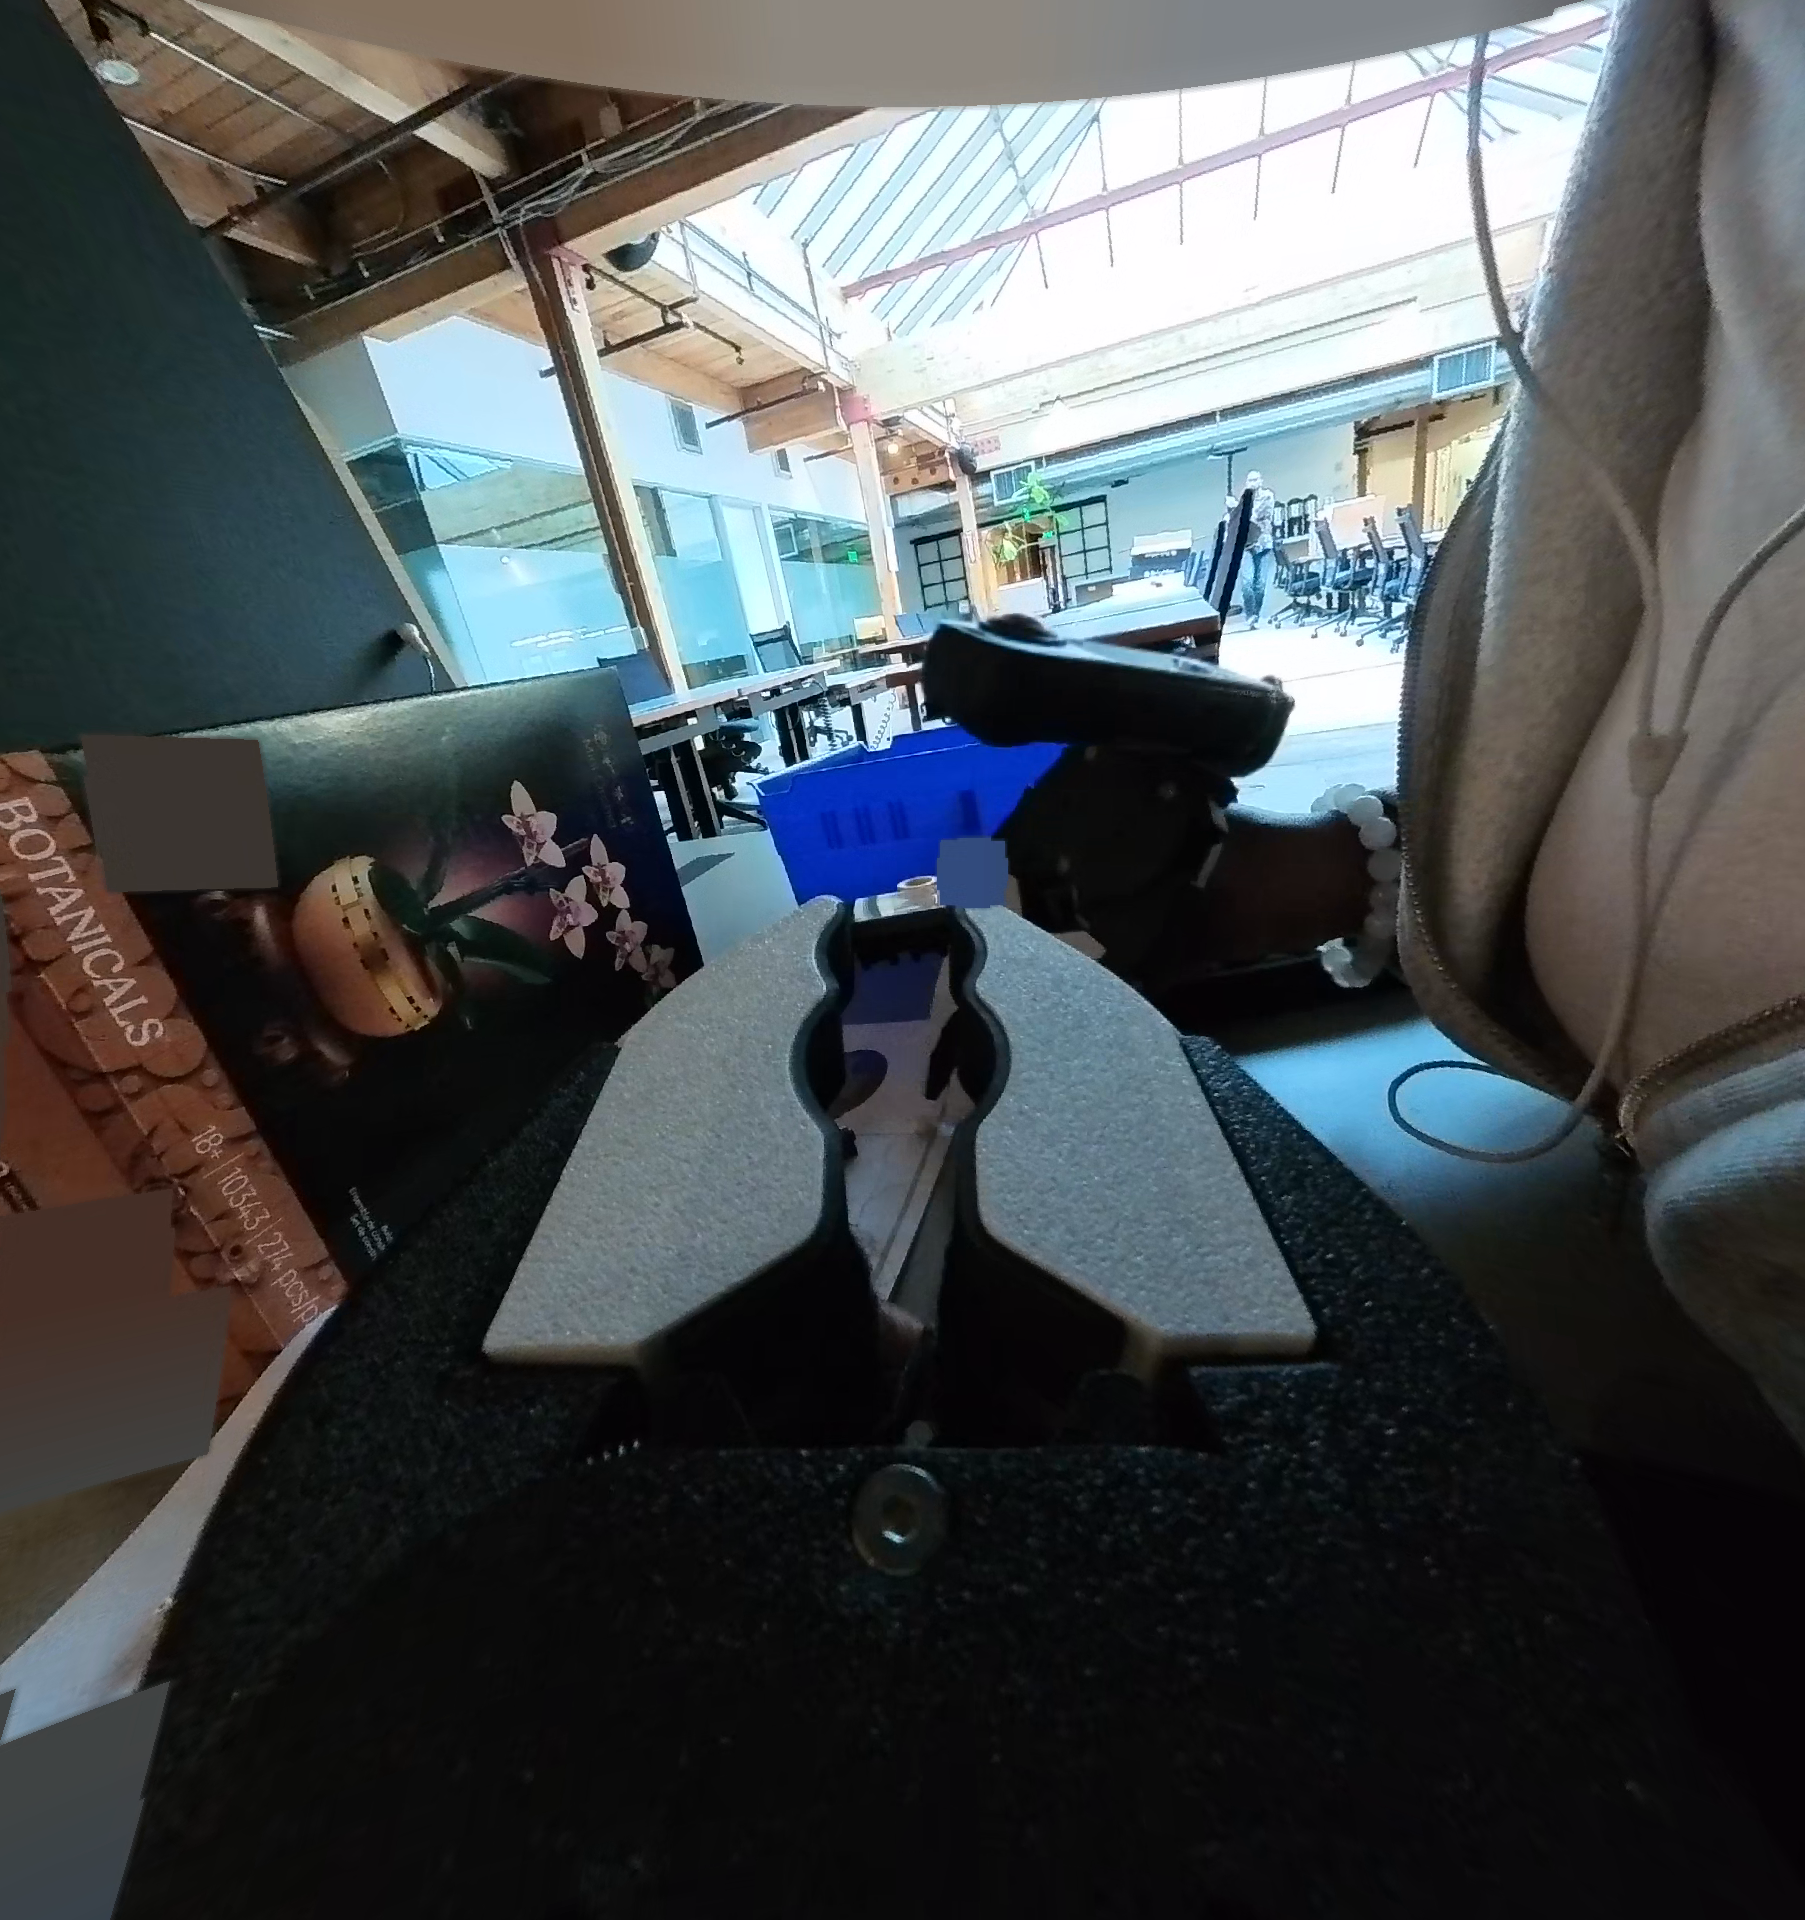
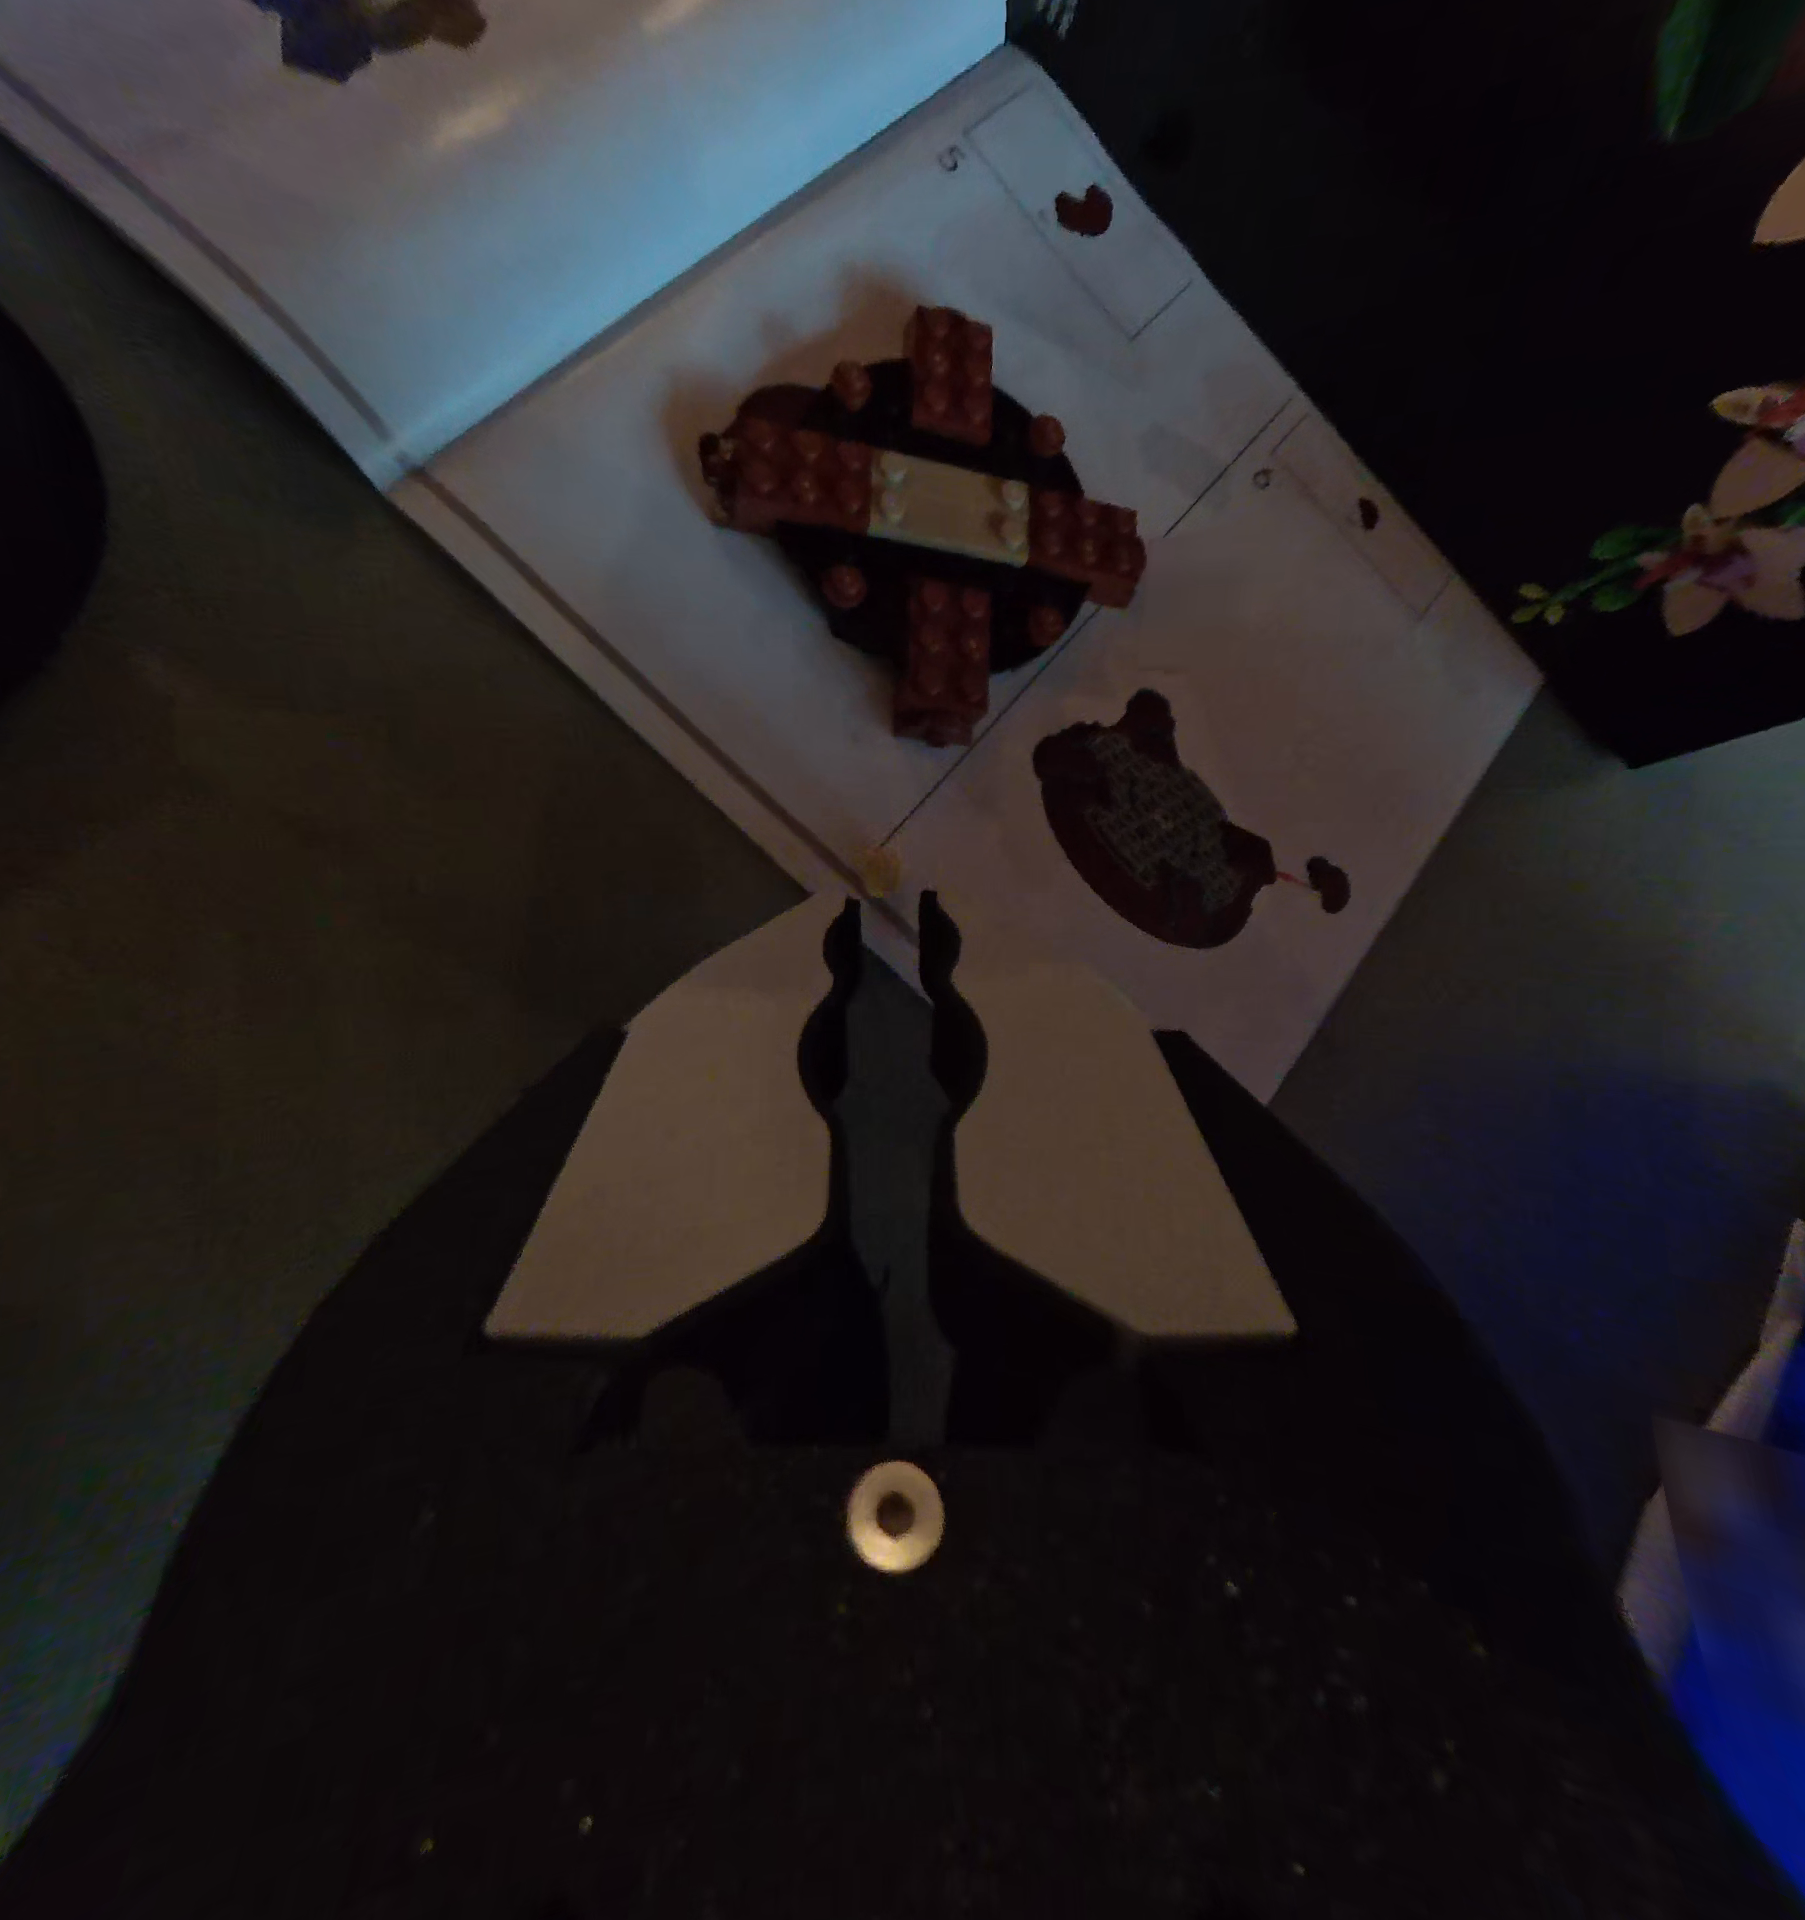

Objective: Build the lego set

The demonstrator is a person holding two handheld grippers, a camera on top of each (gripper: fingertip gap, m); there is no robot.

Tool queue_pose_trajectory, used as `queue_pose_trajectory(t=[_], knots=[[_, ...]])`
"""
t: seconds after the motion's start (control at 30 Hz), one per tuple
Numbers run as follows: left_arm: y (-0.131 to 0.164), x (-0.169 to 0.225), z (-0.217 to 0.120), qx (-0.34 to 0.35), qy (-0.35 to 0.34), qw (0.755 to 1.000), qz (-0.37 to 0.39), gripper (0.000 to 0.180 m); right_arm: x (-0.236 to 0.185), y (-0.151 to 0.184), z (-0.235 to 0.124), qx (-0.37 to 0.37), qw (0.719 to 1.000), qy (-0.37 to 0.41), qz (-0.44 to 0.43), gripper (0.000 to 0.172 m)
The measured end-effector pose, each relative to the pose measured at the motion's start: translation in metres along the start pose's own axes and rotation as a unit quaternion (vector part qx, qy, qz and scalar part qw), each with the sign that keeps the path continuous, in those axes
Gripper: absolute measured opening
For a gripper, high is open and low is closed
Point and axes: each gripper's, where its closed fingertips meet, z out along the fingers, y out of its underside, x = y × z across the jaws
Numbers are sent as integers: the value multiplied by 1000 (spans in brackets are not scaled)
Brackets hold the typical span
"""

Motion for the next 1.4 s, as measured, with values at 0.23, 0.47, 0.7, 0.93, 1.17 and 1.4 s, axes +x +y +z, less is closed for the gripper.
queue_pose_trajectory(t=[0.23, 0.47, 0.7, 0.93, 1.17, 1.4], knots=[[0, 0, 0, 0, -1, 1000, 0, 16, -1, -1, 2, 4, 1000, -9, 0, 7], [0, 0, 0, -1, 0, 1000, 1, 16, -1, -3, 4, 5, 1000, -10, -6, 4], [0, -1, 0, 1, -1, 1000, 0, 16, -14, -10, 1, 35, 995, -77, 51, 1], [-2, -3, -1, 7, -4, 1000, -8, 17, -35, -9, -1, 43, 956, -221, 188, 6], [-1, -4, -1, 8, -5, 1000, -14, 16, -28, 6, -7, -18, 985, -152, 79, 14], [-1, -4, -1, 6, -5, 1000, -12, 16, -32, -11, -13, 40, 993, -105, -25, 1]])
